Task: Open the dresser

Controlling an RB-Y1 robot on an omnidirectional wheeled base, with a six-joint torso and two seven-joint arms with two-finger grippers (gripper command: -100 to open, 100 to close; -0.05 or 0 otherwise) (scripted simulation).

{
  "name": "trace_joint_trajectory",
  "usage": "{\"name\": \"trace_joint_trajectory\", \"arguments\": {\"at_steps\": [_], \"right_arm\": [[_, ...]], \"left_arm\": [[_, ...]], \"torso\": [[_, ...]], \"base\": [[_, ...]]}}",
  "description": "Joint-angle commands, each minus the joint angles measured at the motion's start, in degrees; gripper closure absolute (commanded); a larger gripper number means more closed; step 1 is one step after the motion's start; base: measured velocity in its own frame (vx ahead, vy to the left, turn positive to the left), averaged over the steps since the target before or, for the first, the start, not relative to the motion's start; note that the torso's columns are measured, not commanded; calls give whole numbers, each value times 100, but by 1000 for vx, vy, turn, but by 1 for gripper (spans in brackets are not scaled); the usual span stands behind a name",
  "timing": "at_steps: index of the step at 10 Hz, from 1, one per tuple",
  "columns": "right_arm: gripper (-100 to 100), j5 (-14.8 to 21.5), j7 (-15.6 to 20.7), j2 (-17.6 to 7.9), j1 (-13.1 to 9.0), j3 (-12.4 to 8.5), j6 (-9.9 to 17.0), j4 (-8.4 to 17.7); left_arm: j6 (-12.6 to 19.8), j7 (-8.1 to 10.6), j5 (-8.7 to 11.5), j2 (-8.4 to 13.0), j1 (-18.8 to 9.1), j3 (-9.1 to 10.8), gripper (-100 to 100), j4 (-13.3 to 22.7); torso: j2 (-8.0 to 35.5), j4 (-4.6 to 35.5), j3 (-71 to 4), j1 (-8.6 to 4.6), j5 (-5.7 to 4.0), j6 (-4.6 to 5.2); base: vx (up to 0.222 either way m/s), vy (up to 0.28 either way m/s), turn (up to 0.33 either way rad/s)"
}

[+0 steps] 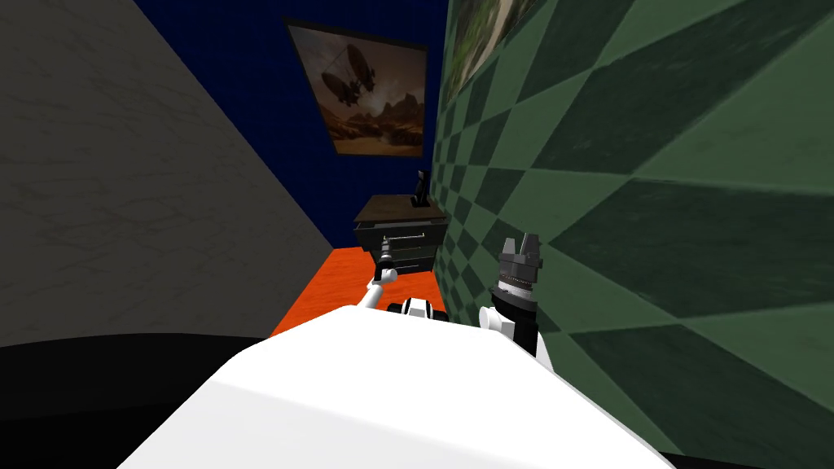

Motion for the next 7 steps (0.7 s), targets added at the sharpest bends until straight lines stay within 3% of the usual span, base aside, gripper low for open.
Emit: {"name": "trace_joint_trajectory", "arguments": {"at_steps": [1, 3, 7], "right_arm": [[0, 0, 0, 0, 0, 0, 0, 0], [0, 0, 0, -1, 1, 0, 0, 0], [0, 0, 0, 0, -1, 0, 0, 0]], "left_arm": [[34, -19, -9, -28, 40, -27, 100, 1], [34, -23, -6, -33, 45, -38, 100, -21], [46, -36, -9, -51, 79, -86, 100, -49]], "torso": [[-2, -2, -1, -2, 1, 5], [-31, 9, -17, 13, -5, 0], [0, -3, 0, 5, 2, -1]], "base": [[-213, -52, 19], [-112, -31, 8], [-203, -53, 17]]}}
